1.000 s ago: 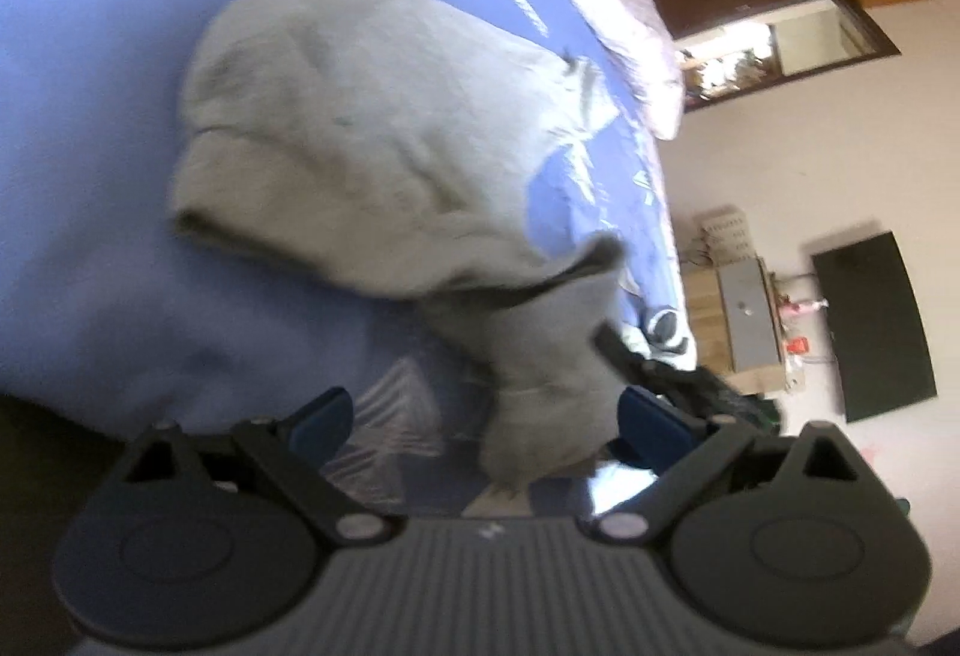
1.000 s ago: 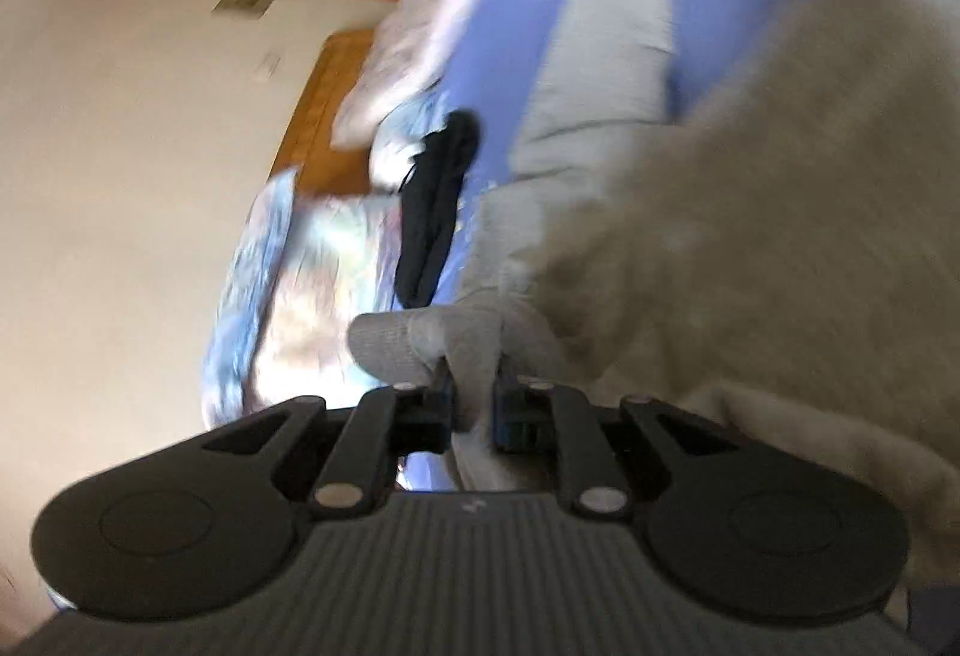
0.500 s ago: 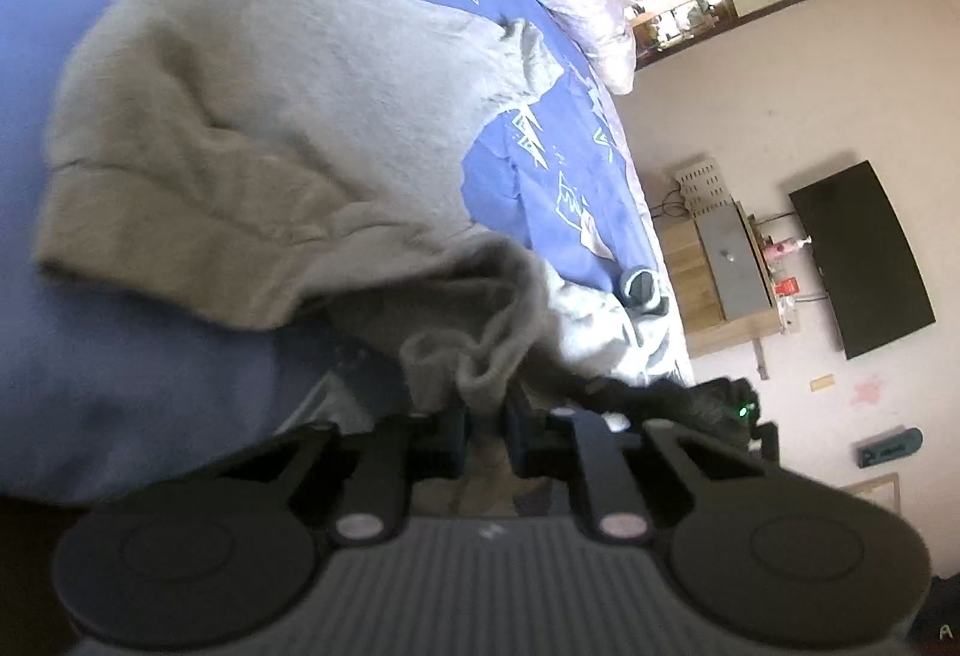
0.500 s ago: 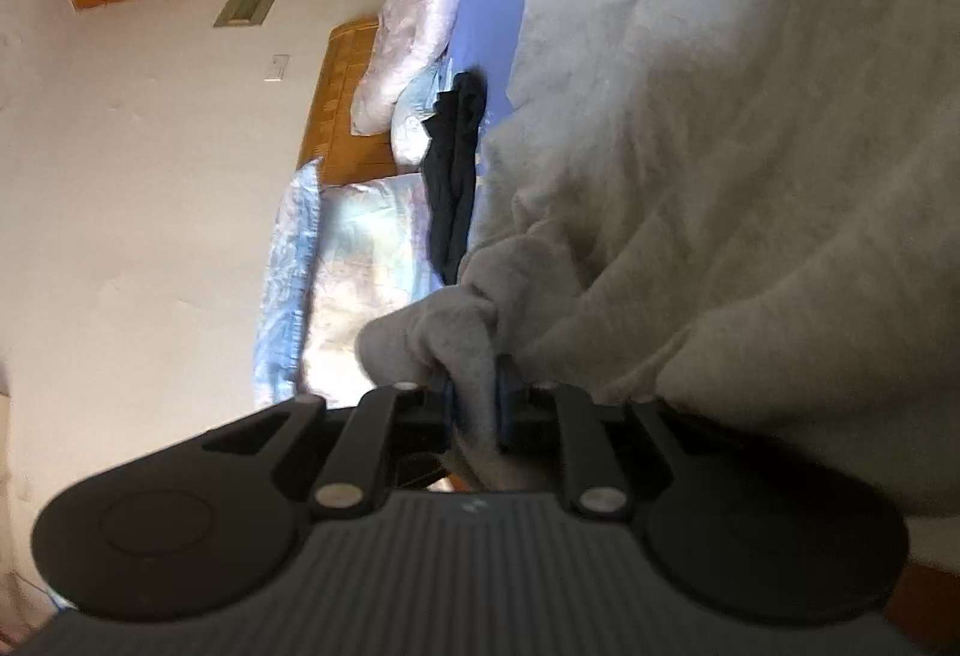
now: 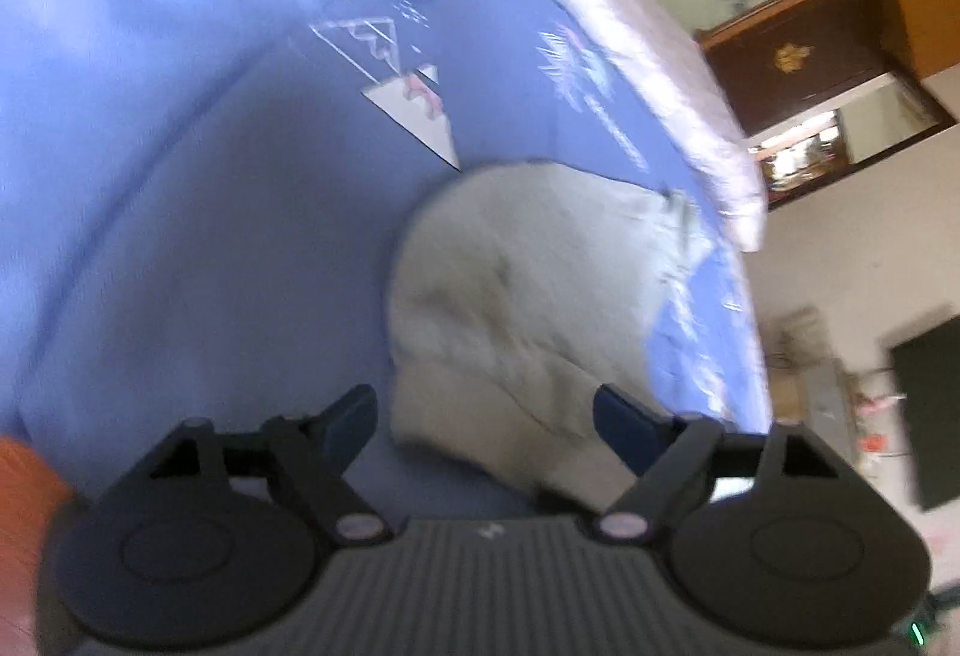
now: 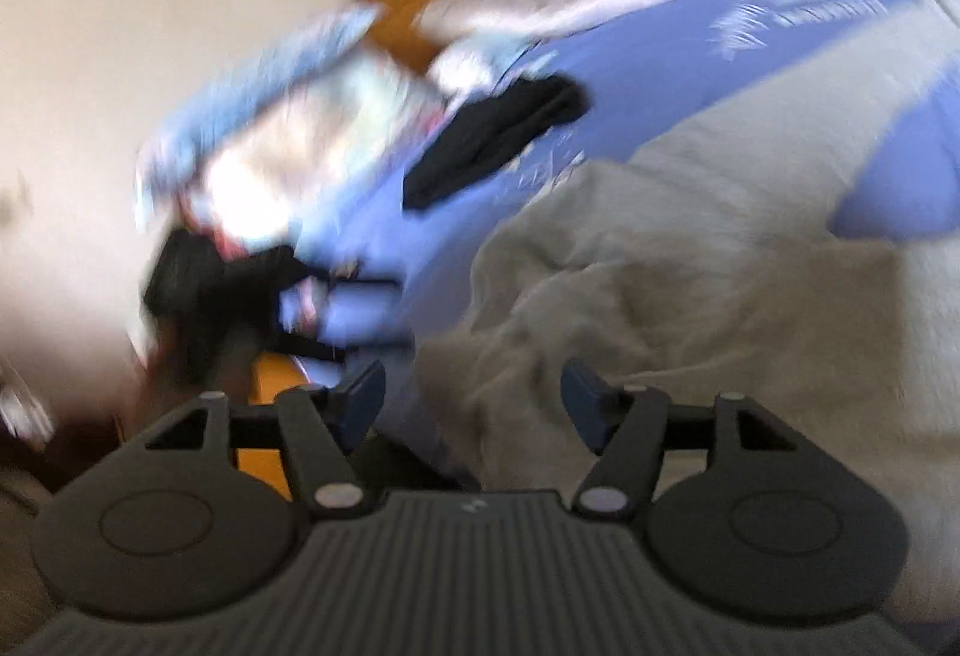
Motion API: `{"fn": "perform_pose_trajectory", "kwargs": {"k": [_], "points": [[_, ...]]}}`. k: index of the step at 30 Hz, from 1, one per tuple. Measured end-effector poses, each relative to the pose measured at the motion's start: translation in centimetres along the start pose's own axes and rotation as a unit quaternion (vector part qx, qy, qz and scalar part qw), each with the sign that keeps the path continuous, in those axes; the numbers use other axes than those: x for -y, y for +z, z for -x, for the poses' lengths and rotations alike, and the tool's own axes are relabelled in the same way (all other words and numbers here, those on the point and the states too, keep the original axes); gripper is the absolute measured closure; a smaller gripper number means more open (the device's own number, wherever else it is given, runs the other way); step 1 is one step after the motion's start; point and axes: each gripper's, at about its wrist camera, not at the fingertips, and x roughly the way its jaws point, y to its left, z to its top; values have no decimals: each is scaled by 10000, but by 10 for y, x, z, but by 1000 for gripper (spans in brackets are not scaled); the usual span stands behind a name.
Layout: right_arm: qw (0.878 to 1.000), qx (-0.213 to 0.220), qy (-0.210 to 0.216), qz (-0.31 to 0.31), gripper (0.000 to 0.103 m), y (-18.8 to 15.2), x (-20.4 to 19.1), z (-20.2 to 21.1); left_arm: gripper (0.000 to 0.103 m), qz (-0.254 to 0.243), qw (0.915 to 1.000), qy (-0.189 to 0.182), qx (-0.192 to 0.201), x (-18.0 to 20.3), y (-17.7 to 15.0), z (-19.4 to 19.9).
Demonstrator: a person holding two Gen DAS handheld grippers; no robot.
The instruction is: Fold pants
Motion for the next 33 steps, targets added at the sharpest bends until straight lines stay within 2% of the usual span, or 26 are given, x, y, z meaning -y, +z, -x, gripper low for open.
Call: {"fn": "perform_pose_trajectory", "kwargs": {"k": [1, 3, 4, 5, 6, 7, 8, 9, 12, 15, 16, 18, 20, 22, 24, 25, 26, 28, 29, 31, 33], "points": [[9993, -123, -164, 321, 30, -3, -7, -7, 12, -43, 10000, 41, -56, 2, 5, -9], [9951, -378, -425, 812, 29, -11, -14, -22, 14, -220, 9993, 81, -283, 6, 7, -29], [9924, -519, -552, 968, 30, -14, -14, -31, 39, -355, 9980, 213, -480, 10, 7, -45], [9899, -656, -634, 1090, 33, -17, -14, -41, 59, -470, 9960, 335, -675, 10, 6, -57], [9871, -788, -714, 1198, 56, -20, -12, -49, 81, -619, 9943, 539, -682, 14, 6, -64], [9830, -967, -881, 1286, 81, -22, -9, -60, 88, -659, 9930, 546, -813, 19, 11, -69], [9826, -1061, -961, 1180, 82, -18, -4, -67, 88, -528, 9933, 449, -925, 19, 21, -69], [9869, -1017, -854, 918, 85, -11, 2, -64, 89, -391, 9949, 331, -864, 20, 33, -61], [9980, -337, -376, 382, 85, 30, 4, -38, 89, -496, 9987, 26, -141, 36, 83, -6], [9971, 451, 613, 39, 85, 66, 5, -14, 89, -726, 9947, -457, 567, 61, 129, 53], [9941, 655, 867, 21, 85, 75, 2, -15, 89, -868, 9920, -461, 790, 69, 142, 70], [9915, 782, 1039, 111, 84, 85, -7, -35, 89, -1161, 9869, -166, 1110, 79, 157, 87], [9936, 512, 962, 299, 78, 85, -17, -84, 87, -1422, 9801, 454, 1308, 78, 168, 84], [9968, 78, 663, 442, 54, 71, -19, -139, 80, -1378, 9770, 1157, 1148, 57, 179, 60], [9938, -685, 334, 810, 53, 53, -17, -189, 79, -929, 9758, 1819, 775, 16, 181, 30], [9909, -974, 56, 925, 53, 45, -12, -202, 79, -726, 9750, 1992, 671, -2, 178, 24], [9918, -945, 18, 865, 53, 42, -5, -198, 78, -520, 9764, 2005, 610, -21, 173, 20], [9958, -636, 428, 495, 54, 45, 16, -168, 71, -204, 9813, 1829, 561, -52, 162, 23], [9972, -468, 494, 318, 54, 49, 28, -150, 69, -33, 9822, 1783, 582, -63, 158, 25], [9991, -76, 409, 37, 53, 57, 54, -108, 69, 274, 9848, 1594, 641, -76, 155, 29], [9996, 244, -6, -171, 53, 69, 88, -72, 69, 438, 9888, 1203, 771, -77, 151, 37]]}}
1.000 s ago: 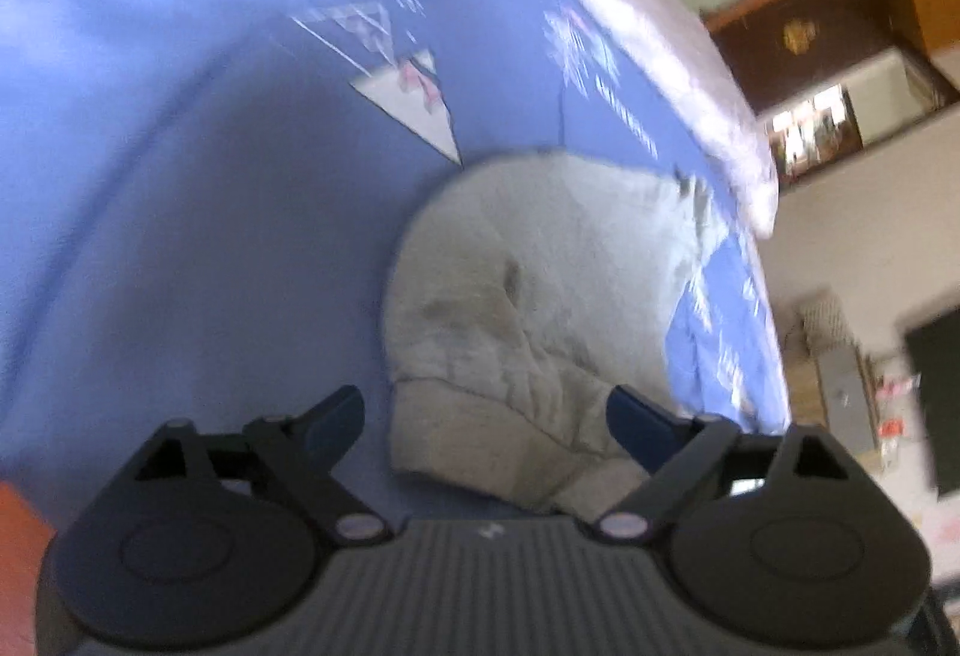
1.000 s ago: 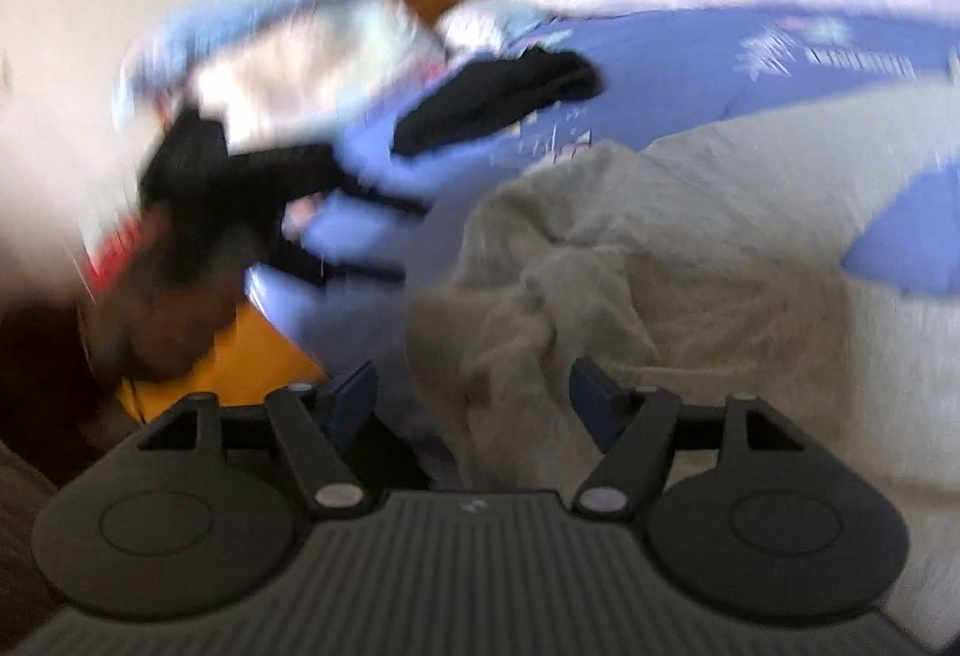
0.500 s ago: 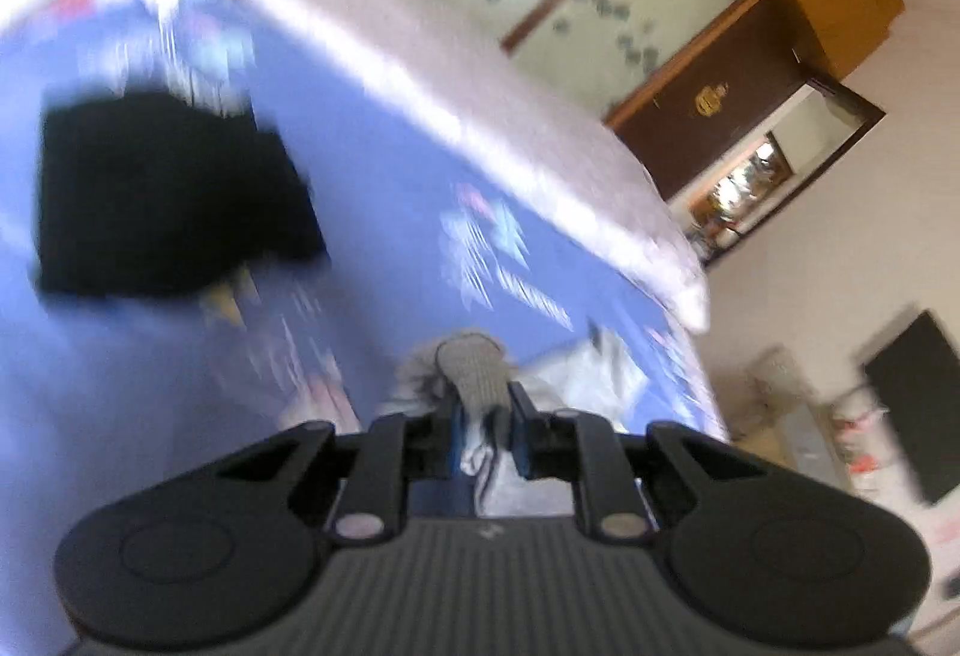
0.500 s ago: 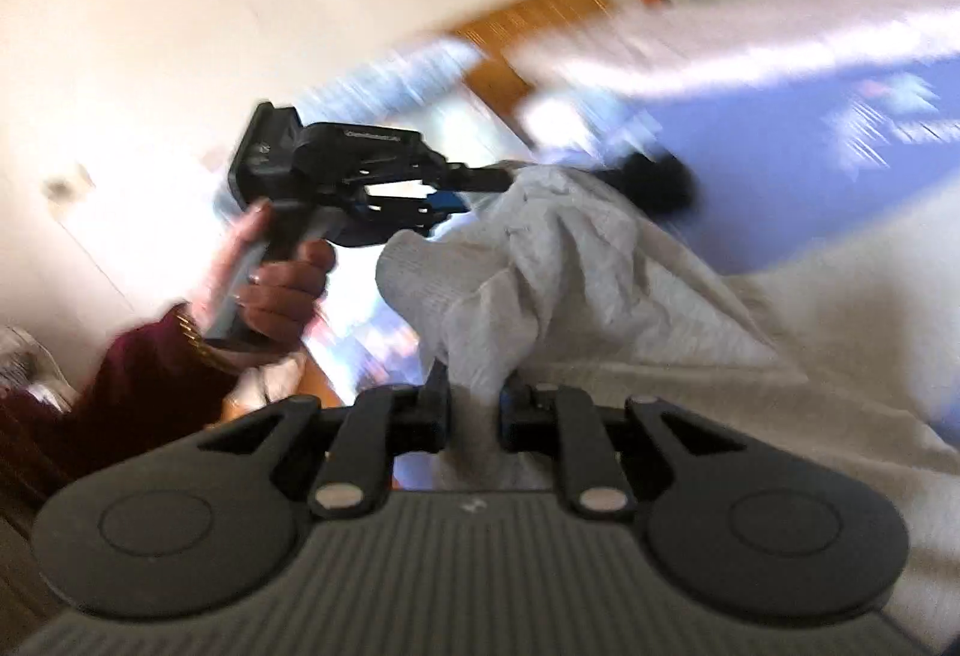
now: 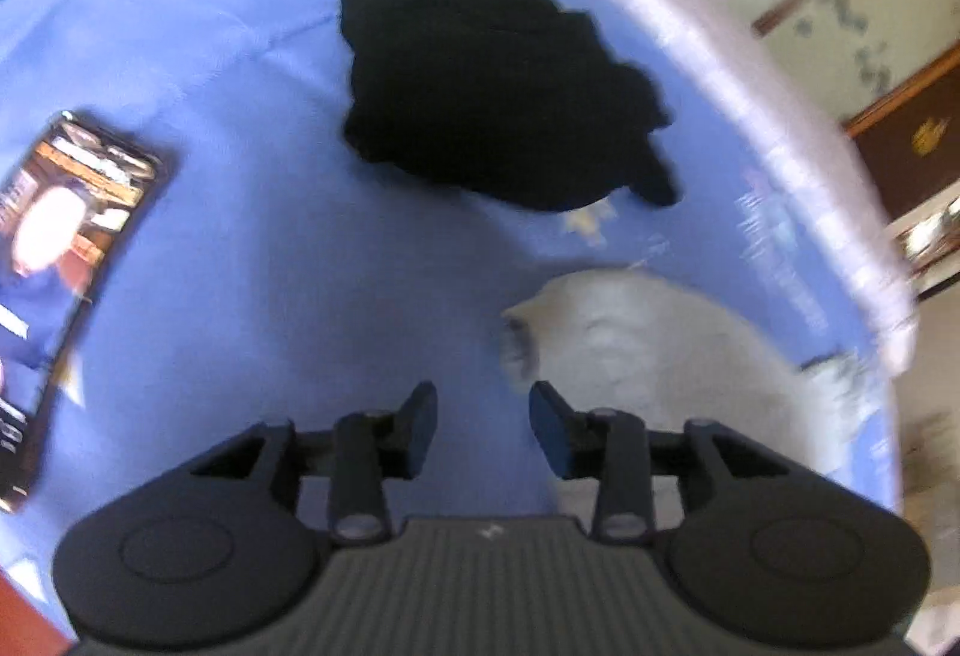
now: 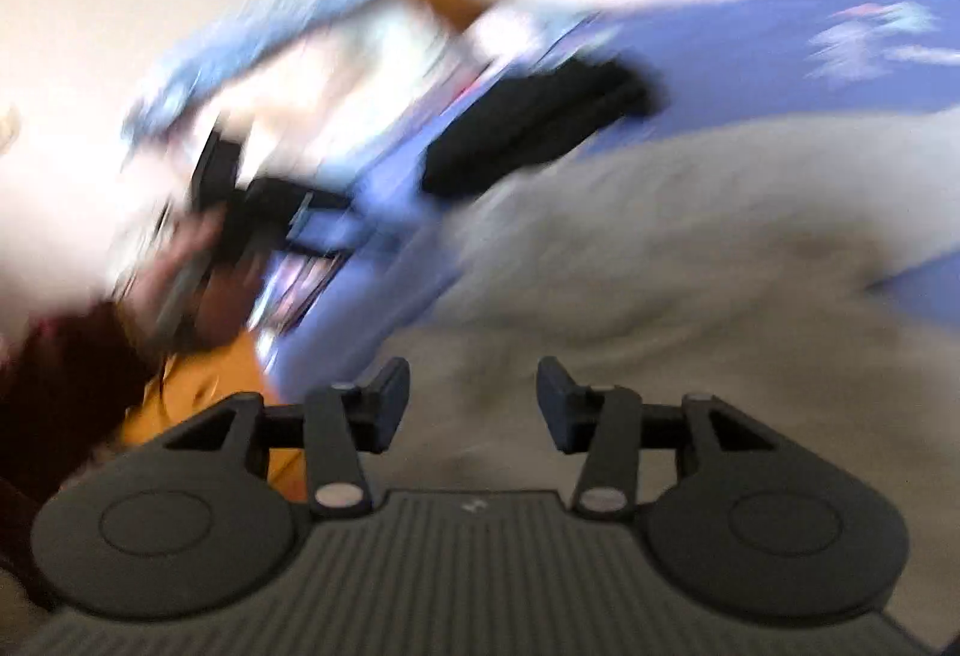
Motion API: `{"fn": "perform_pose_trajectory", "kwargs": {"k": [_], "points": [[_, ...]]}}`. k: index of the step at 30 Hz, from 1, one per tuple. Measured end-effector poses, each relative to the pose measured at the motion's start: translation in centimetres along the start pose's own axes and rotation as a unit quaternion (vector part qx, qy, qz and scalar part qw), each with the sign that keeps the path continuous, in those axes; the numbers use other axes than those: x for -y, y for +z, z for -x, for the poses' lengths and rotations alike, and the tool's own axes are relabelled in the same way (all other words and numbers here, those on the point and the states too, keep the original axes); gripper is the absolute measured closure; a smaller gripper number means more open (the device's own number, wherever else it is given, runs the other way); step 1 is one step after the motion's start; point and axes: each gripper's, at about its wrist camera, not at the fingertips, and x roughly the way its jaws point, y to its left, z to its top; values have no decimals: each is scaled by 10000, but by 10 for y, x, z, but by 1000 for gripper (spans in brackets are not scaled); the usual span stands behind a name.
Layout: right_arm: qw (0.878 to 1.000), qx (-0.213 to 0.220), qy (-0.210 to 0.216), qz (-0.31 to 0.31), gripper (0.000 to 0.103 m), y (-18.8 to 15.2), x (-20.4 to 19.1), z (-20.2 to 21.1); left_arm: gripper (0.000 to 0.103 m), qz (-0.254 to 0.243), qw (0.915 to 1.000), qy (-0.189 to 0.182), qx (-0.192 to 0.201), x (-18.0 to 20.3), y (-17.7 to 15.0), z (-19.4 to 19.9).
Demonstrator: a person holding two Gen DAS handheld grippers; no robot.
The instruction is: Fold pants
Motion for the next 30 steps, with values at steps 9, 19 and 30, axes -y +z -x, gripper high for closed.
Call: {"fn": "perform_pose_trajectory", "kwargs": {"k": [9, 19, 30], "points": [[9507, 1320, -2615, -1016, 53, 93, 175, 81, 62, -1076, 9836, -1434, 187, 119, -8, -34], [9055, 1746, -3366, -1905, 24, 174, 336, 63, 65, -810, 9889, -1241, 40, 101, -55, -149], [9078, 1237, -3142, -2489, 30, 197, 404, -1, 70, -1084, 9858, -1205, 434, 92, -66, -140]]}}
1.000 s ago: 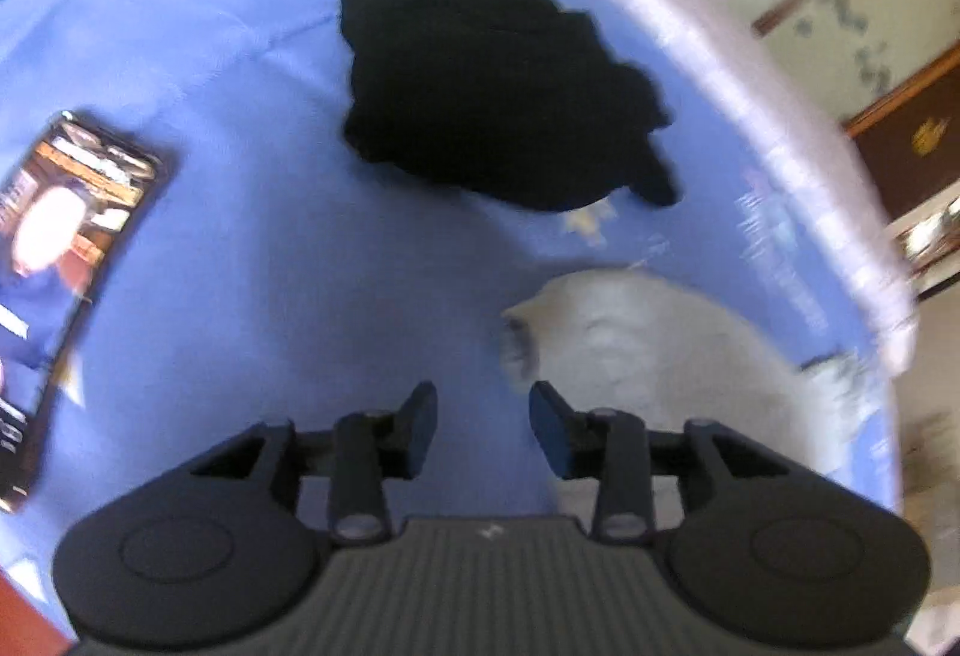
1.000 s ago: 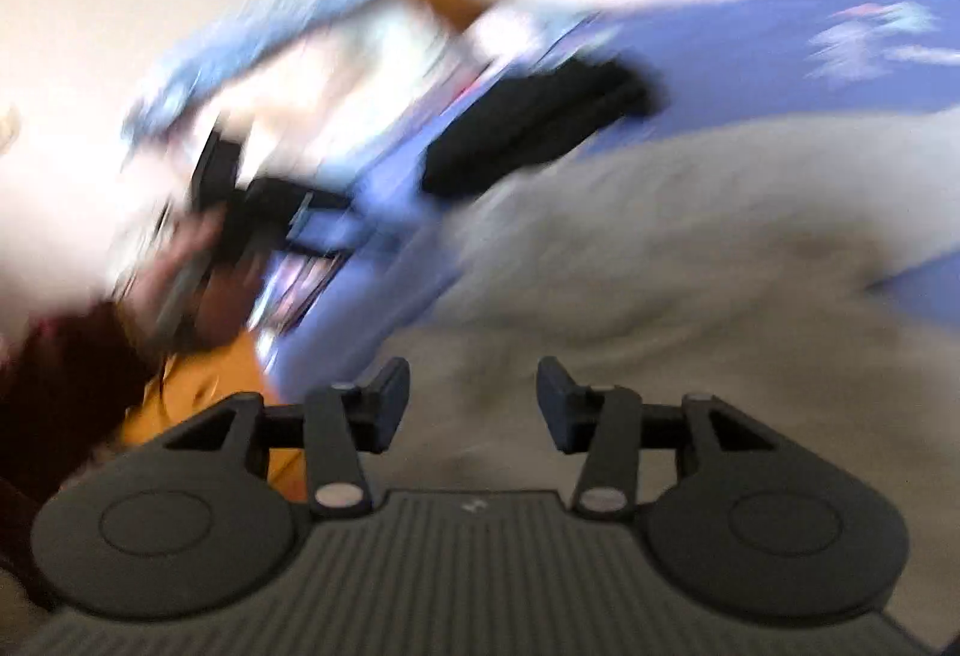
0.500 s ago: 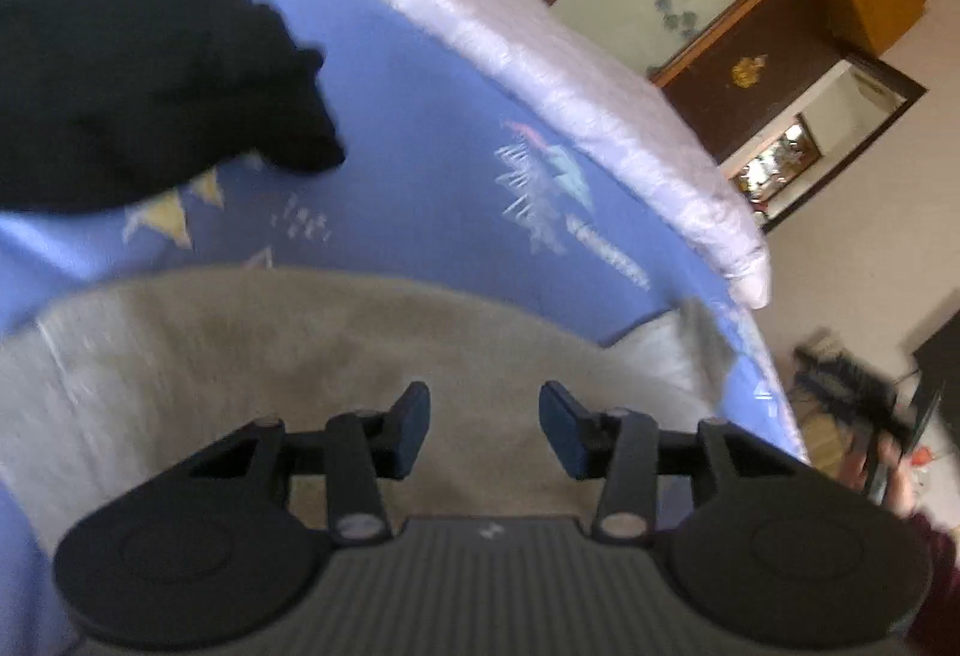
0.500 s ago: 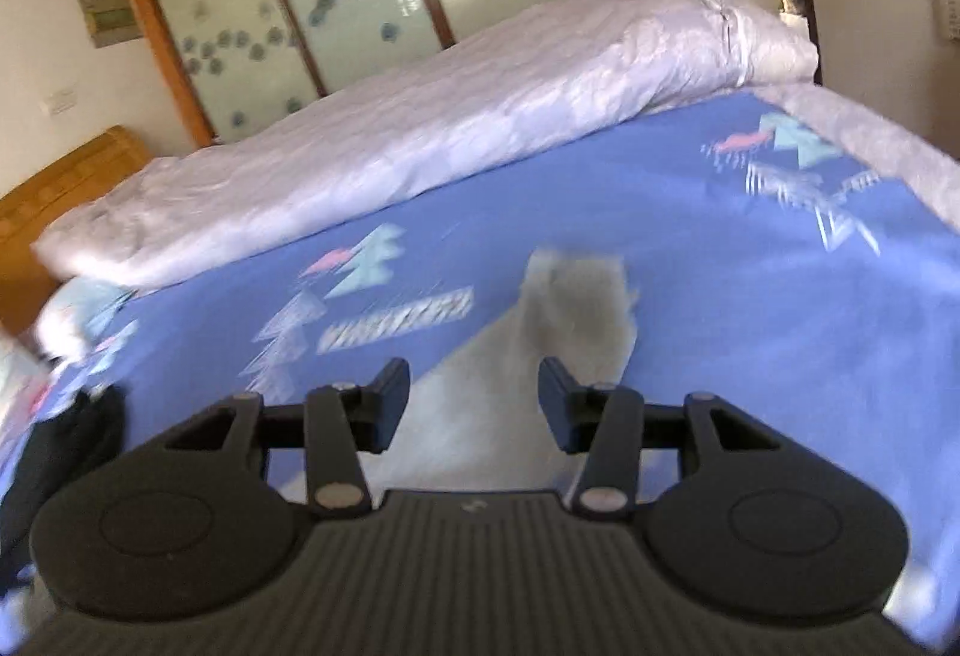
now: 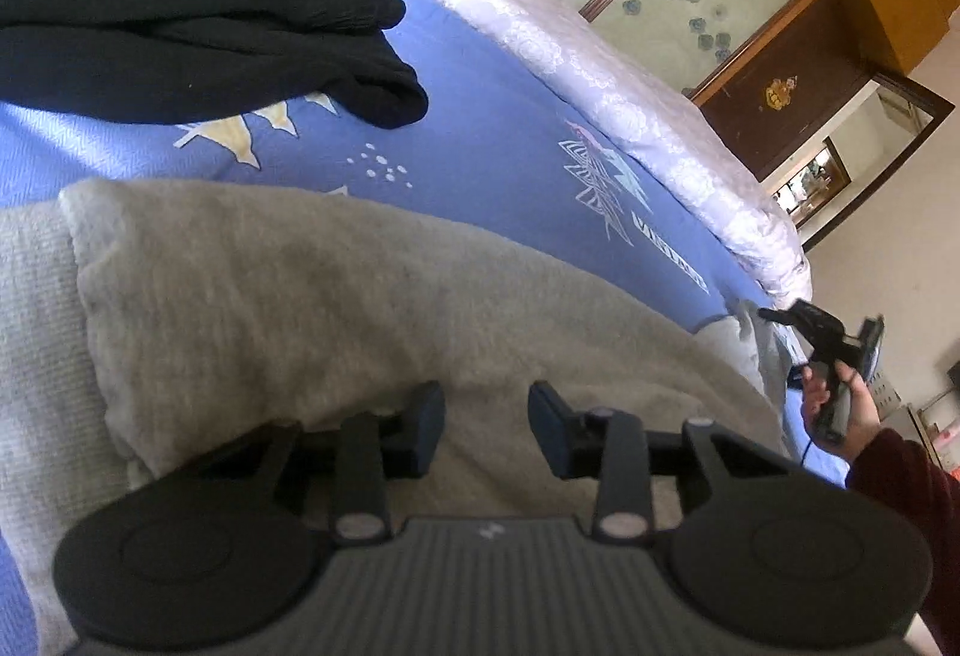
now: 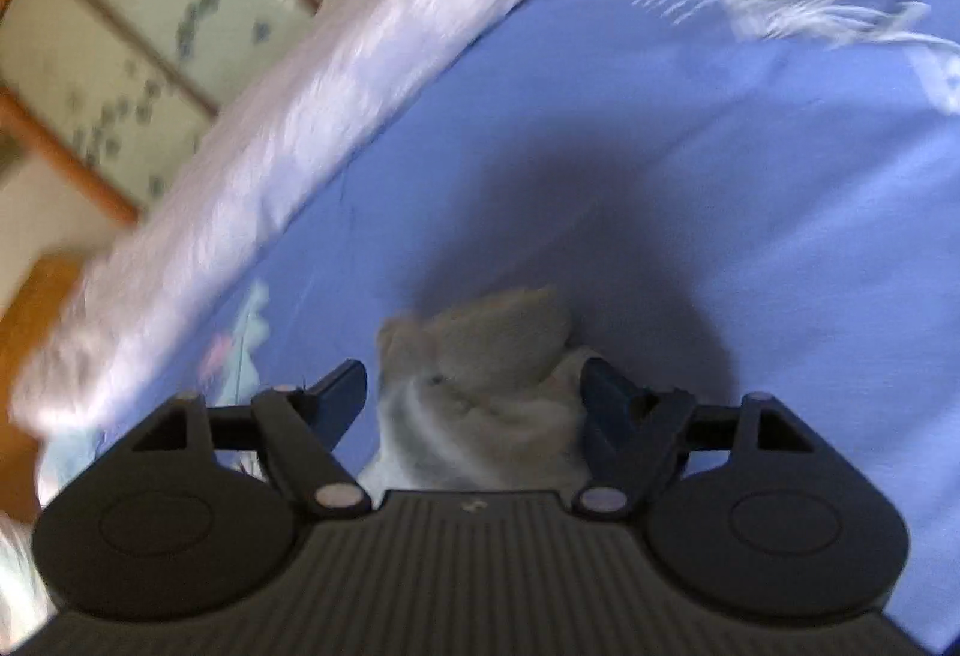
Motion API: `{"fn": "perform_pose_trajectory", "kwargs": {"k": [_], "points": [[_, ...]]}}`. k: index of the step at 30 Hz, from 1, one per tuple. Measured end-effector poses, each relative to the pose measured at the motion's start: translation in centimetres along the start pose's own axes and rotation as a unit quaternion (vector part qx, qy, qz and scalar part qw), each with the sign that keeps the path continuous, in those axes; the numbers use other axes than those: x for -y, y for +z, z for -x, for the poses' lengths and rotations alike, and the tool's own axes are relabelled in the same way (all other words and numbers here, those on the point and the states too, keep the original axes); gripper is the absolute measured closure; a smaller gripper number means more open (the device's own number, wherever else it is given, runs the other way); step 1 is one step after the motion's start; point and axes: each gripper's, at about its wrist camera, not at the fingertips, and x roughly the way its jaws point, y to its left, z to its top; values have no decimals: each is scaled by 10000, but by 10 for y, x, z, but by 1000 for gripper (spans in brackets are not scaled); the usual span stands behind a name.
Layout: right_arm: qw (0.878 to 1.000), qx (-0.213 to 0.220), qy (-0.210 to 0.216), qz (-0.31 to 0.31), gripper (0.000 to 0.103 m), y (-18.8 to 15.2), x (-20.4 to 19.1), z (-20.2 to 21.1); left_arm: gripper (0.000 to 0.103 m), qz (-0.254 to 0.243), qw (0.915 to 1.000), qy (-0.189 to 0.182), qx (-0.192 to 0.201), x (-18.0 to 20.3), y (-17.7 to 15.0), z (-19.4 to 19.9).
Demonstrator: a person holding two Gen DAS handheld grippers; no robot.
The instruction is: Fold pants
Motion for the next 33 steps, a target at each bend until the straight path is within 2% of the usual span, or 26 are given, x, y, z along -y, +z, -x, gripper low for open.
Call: {"fn": "perform_pose_trajectory", "kwargs": {"k": [1, 2, 3, 5, 6, 7, 8, 10, 11, 12, 13, 14, 16, 19, 21, 23, 24, 25, 27, 28, 30, 31, 32, 33], "points": [[9987, -2, -165, 480, 79, -1, -14, -2, 70, 23, 10000, -15, 4, -1, 0, 1], [9975, -5, -262, 662, 87, -1, -21, -1, 70, 27, 10000, -22, 4, -1, 0, 2], [9969, 184, -313, 695, 87, 0, -23, 5, 70, 18, 10000, -13, 6, -1, 0, 3], [9915, 1059, -258, 707, 88, 10, -20, 39, 70, -18, 10000, 12, 6, 1, 0, 3], [9850, 1616, -178, 574, 88, 16, -11, 62, 70, -27, 10000, 16, 6, 1, 0, 3], [9793, 1973, -213, 401, 87, 26, 2, 75, 70, -18, 10000, 5, 4, 1, 0, 3], [9762, 2137, -302, 223, 87, 33, 15, 87, 70, -1, 10000, -17, -1, 0, 1, 3], [9782, 1996, -571, 48, 82, 40, 40, 96, 67, 10, 10000, -41, -4, 0, 1, 3], [9788, 1854, -862, 56, 78, 38, 49, 95, 66, 3, 10000, -56, -9, 0, 2, 2], [9779, 1644, -1290, 48, 61, 33, 59, 92, 63, -15, 10000, -75, -14, 1, 2, 2], [9763, 1395, -1655, -18, 39, 27, 69, 88, 60, -44, 10000, -85, -24, 2, 2, 2], [9751, 1137, -1898, -145, 30, 21, 79, 86, 59, -71, 9999, -85, -45, 3, 3, 1], [9740, 1083, -1895, -603, 30, 5, 99, 95, 53, -133, 9998, -50, -129, 7, 6, 1], [9672, 1550, -1722, -1045, 31, -11, 106, 131, 42, -301, 9991, 136, -269, 17, 19, 3], [9767, 1553, -1347, -613, 35, -10, 91, 147, 42, -420, 9989, 189, -18, 24, 31, 18], [9845, 1260, -1159, 371, 36, -7, 59, 152, 36, -745, 9958, 329, 424, 33, 44, 39], [9855, 1076, -1063, 767, 36, -7, 42, 150, 22, -1026, 9908, 622, 628, 38, 49, 46], [9871, 899, -923, 947, 36, -4, 27, 145, 11, -1381, 9819, 1029, 786, 45, 53, 50], [9919, 581, -642, 929, 36, -5, 6, 131, 8, -2164, 9573, 1739, 804, 54, 56, 44], [9937, 440, -596, 844, 36, -8, -4, 119, 5, -2522, 9465, 1943, 527, 55, 56, 34], [9958, 119, -627, 658, 35, -15, -14, 91, 5, -3058, 9280, 2128, -81, 51, 51, 10], [9961, -136, -675, 560, 35, -23, -19, 75, 10, -3279, 9160, 2287, -321, 48, 43, -4], [9947, -405, -793, 519, 35, -29, -21, 57, 16, -3439, 9074, 2359, -526, 46, 36, -14], [9911, -679, -998, 556, 36, -40, -24, 39, 30, -3567, 9033, 2294, -643, 46, 28, -21]]}}
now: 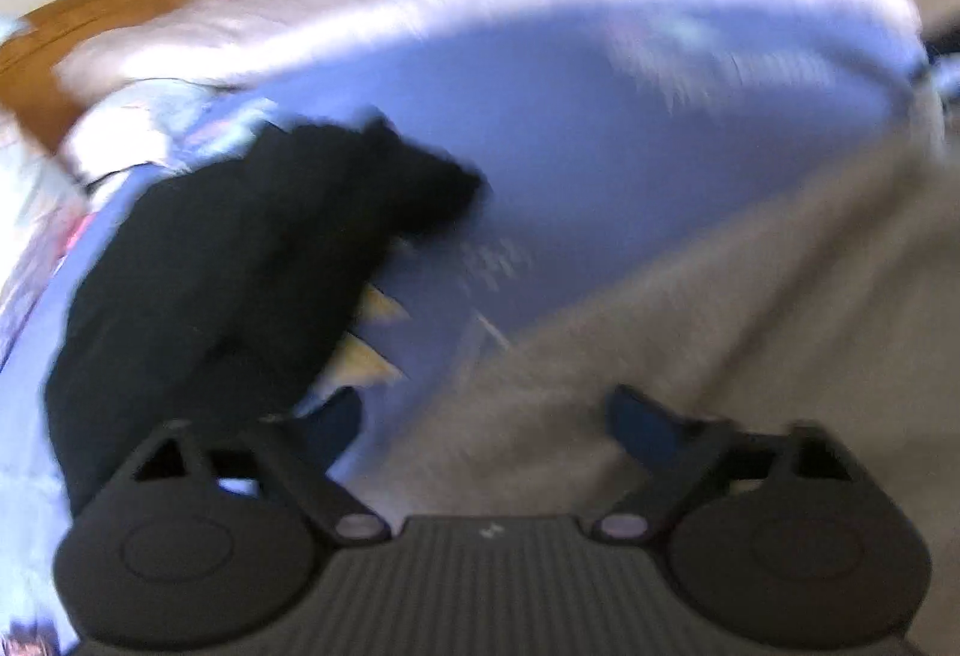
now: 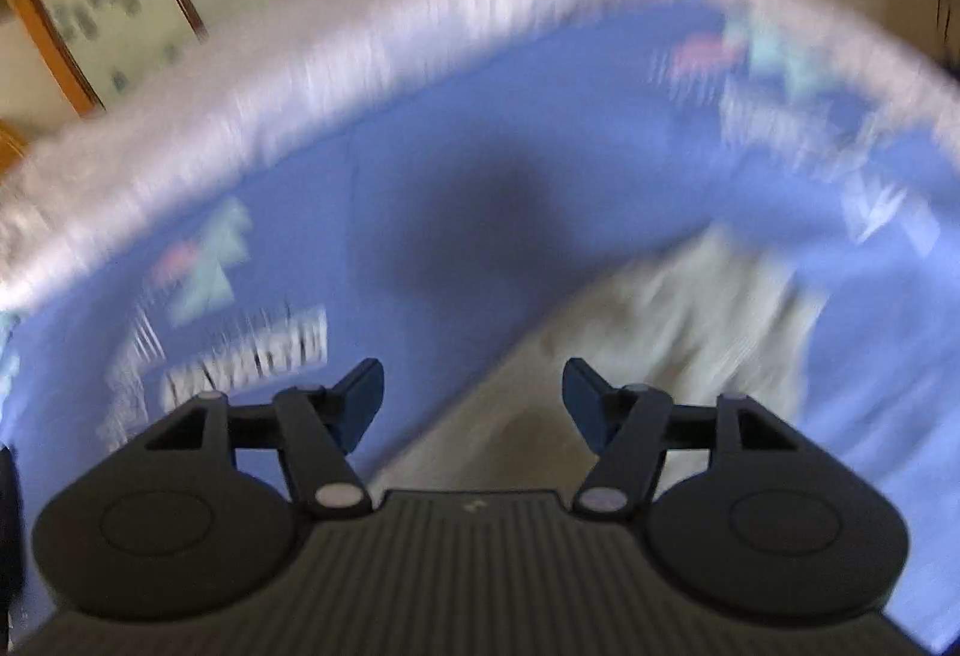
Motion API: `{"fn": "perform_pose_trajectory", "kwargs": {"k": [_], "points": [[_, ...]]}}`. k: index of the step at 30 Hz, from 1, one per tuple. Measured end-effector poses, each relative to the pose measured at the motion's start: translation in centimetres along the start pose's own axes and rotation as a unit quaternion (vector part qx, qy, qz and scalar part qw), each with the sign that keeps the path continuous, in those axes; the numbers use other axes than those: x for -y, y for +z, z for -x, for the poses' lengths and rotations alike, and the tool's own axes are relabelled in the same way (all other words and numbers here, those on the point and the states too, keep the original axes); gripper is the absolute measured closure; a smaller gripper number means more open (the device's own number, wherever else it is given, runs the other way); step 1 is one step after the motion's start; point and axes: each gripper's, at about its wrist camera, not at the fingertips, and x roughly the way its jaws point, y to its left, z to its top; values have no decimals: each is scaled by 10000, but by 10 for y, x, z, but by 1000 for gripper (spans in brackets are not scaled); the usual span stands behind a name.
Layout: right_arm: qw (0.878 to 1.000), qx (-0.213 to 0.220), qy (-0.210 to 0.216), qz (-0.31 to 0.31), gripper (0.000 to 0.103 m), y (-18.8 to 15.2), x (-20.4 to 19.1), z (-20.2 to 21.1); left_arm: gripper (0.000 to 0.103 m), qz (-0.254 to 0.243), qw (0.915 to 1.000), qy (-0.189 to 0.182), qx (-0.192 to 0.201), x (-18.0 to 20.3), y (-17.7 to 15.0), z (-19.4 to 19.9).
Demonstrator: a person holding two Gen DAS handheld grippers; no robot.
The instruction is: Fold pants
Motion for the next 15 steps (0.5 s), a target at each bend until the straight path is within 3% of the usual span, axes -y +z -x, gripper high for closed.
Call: {"fn": "perform_pose_trajectory", "kwargs": {"k": [1, 2, 3, 4, 6, 8, 9, 11, 12, 13, 15], "points": [[9995, -40, -228, 202, 37, -11, -9, -12, 61, -34, 9996, -180, 208, 4, -3, 3], [9957, 346, -524, 688, 43, -22, -22, -12, 75, -62, 9989, -374, 258, 7, -3, 6], [9910, 490, -671, 1054, 74, -25, -33, -13, 96, -64, 9990, -308, 308, 9, -1, 8], [9896, 591, -669, 1127, 98, -26, -38, -12, 96, -80, 9991, -82, 398, 12, 2, 10], [9900, 951, -617, 839, 98, -18, -38, -6, 96, 70, 9979, 130, 636, 8, 6, 13], [9856, 1601, -180, 507, 98, -9, -35, 8, 96, 516, 9964, 188, 650, -1, 10, 9], [9842, 1710, -48, 463, 96, -7, -36, 7, 93, 642, 9961, 194, 572, -3, 10, 3], [9886, 1287, -358, 696, 82, -5, -46, -15, 80, 632, 9970, 305, 322, -1, 9, -13], [9909, 845, -531, 906, 61, -8, -50, -26, 71, 573, 9969, 456, 290, 2, 7, -14], [9902, 757, -607, 1009, 58, -12, -50, -24, 63, 489, 9968, 559, 305, 4, 8, -8], [9898, 1060, -384, 867, 57, -20, -43, 5, 55, 485, 9972, 418, 384, 0, 10, 16]]}}
